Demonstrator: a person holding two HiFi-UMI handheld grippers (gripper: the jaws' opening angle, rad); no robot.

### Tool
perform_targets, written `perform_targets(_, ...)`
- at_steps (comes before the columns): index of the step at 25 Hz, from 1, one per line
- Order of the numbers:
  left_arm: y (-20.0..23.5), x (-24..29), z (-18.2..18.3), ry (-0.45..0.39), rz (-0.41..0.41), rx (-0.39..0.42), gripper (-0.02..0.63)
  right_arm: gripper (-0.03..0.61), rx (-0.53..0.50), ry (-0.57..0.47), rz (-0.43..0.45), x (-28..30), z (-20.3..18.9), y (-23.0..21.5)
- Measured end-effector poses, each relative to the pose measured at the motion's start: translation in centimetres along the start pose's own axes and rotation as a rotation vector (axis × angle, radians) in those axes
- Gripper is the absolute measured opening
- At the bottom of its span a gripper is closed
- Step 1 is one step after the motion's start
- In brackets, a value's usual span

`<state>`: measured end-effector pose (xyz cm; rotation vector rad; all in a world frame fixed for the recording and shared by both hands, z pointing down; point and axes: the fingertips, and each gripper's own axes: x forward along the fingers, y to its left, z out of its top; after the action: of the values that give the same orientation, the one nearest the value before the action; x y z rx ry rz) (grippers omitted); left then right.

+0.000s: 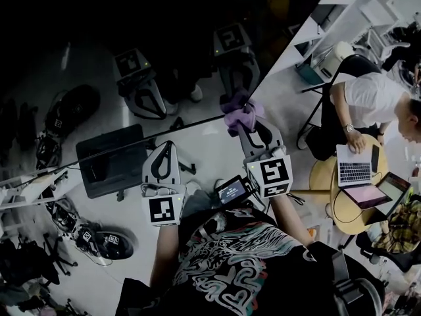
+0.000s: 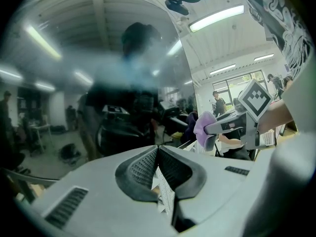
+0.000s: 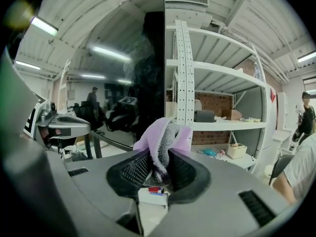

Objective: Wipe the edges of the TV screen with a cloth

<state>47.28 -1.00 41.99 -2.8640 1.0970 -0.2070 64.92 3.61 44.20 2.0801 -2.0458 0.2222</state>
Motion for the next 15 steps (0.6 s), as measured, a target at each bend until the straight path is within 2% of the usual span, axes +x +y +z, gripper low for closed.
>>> perform_targets(15, 0.04, -0.05, -0.42, 0.011, 0.003, -0.005, 0.018, 0.121, -0.010, -0.015, 0.026, 0.34, 0.34, 0.69)
